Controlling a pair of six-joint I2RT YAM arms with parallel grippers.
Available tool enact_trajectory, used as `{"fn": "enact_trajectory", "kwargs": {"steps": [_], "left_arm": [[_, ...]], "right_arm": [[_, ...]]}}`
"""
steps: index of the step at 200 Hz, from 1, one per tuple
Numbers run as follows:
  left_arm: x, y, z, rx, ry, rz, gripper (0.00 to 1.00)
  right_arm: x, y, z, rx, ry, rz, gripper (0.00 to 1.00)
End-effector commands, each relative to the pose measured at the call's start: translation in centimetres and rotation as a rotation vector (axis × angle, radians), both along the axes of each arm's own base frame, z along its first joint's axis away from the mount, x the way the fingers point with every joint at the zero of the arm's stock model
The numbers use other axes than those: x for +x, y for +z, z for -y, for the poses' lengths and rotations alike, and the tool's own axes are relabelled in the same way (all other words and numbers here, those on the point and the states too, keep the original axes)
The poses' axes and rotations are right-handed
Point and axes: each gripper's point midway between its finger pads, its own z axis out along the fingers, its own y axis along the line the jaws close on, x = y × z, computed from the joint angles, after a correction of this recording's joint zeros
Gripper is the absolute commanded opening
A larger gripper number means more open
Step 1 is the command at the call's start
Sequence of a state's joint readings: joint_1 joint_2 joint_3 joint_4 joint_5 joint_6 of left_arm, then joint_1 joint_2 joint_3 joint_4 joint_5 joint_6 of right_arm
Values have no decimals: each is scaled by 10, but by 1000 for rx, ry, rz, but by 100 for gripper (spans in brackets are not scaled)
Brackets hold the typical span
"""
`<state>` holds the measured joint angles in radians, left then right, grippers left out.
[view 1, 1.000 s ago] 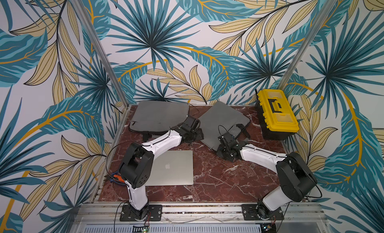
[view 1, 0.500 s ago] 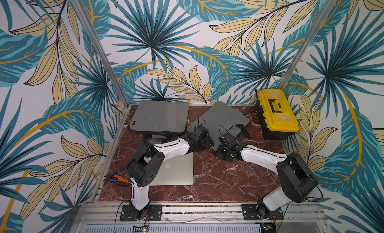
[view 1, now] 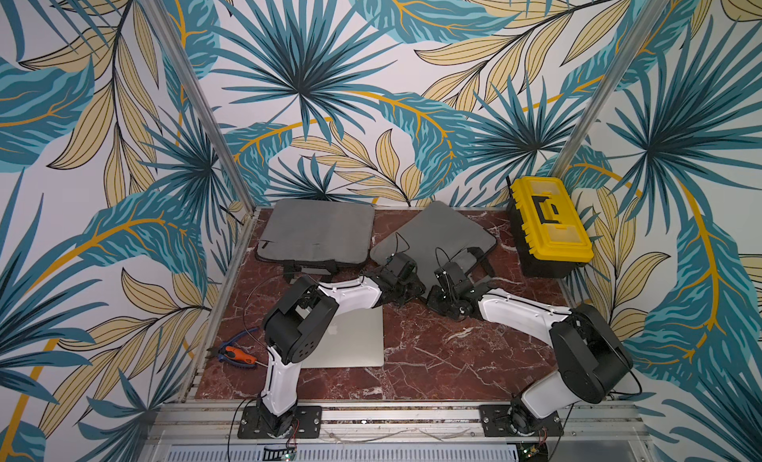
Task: Open the zippered laptop bag and take out the laptop
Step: Unzip the zipper on the zippered laptop bag.
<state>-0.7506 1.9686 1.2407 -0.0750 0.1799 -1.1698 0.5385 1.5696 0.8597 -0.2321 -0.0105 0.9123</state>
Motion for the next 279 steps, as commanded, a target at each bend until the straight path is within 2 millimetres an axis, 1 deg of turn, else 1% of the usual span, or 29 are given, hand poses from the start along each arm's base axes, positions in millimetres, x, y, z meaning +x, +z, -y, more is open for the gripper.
{"fn": "enact_trajectory", "kwargs": {"steps": [1, 20, 44, 74, 78, 90, 99, 149, 183, 200, 233, 279], "left_arm": [[-1, 5, 13, -38, -27, 8, 45], [-4, 3, 15, -41, -35, -3, 40], [-6, 0, 14, -39, -39, -11, 29], [-7, -3, 16, -41, -47, -21, 14], [-8, -3, 16, -41, -48, -23, 12], [-9, -5, 16, -39, -50, -26, 4], [-8, -4, 16, -41, -53, -22, 0], [-10, -2, 14, -31, -69, -6, 0], [-12, 1, 14, -29, -95, 13, 0], [-14, 4, 14, -30, -110, 20, 0], [-19, 5, 14, -32, -143, 25, 0], [-25, 9, 9, -24, -163, 44, 0]], "right_arm": [[5, 7, -10, 53, 21, 40, 0], [5, 4, -12, 61, 25, 31, 0], [3, 4, -10, 45, 25, 28, 0], [-1, 2, -2, 14, 23, 17, 0], [-7, -2, 3, -7, 22, -14, 0], [-11, -6, 9, -28, 15, -30, 0], [-14, -8, 14, -33, 10, -39, 0], [-23, -18, 50, -49, -45, -72, 0], [-24, -19, 74, -123, -44, -78, 0], [-21, -19, 85, -172, -43, -71, 0], [-8, -14, 103, -249, -53, -53, 0], [6, -7, 131, -328, -87, -45, 0]]}}
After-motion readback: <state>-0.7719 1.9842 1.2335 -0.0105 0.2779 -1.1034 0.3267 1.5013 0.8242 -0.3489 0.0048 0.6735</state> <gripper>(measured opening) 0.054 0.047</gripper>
